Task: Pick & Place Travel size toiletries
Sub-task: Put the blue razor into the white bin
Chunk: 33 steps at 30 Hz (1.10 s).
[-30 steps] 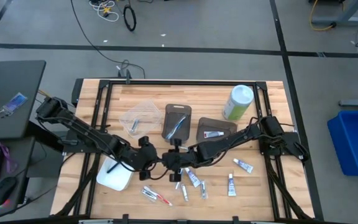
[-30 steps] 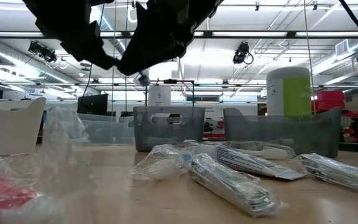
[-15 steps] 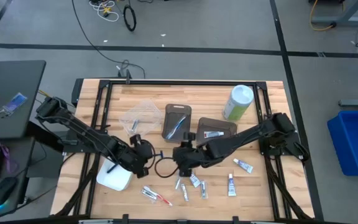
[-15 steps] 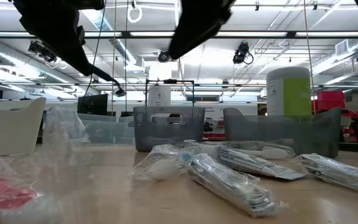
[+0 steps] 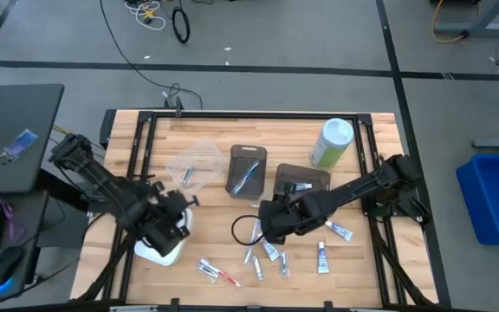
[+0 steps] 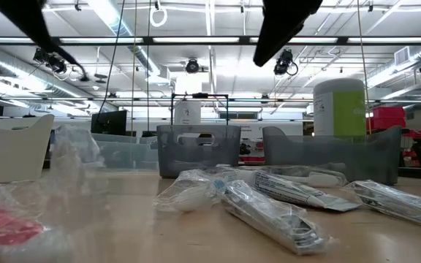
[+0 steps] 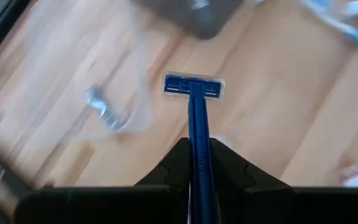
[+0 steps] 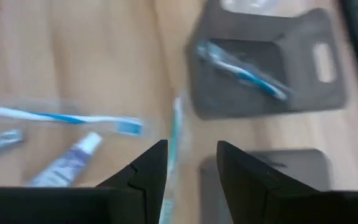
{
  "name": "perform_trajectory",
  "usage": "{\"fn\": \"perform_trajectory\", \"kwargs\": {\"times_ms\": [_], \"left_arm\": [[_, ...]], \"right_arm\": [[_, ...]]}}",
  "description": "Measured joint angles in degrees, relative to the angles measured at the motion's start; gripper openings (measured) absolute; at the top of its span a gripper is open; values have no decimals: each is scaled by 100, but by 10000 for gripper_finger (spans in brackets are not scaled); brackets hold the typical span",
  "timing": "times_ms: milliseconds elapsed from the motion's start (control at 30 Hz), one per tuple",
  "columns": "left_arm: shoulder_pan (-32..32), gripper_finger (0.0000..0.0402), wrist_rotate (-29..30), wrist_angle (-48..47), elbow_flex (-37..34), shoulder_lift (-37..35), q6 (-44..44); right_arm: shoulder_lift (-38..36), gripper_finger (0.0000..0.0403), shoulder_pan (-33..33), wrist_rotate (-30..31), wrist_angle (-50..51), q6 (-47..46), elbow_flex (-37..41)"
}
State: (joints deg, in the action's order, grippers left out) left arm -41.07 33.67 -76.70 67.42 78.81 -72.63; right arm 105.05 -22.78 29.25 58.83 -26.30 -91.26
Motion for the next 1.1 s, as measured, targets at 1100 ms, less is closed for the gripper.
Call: {"fn": "perform_trajectory", "kwargs": {"times_ms": [1100], "left_arm": [[-1363, 99, -1124, 735, -1322, 669, -4552]], "right_arm": [[-39, 146, 143, -102, -262, -74, 494]]}}
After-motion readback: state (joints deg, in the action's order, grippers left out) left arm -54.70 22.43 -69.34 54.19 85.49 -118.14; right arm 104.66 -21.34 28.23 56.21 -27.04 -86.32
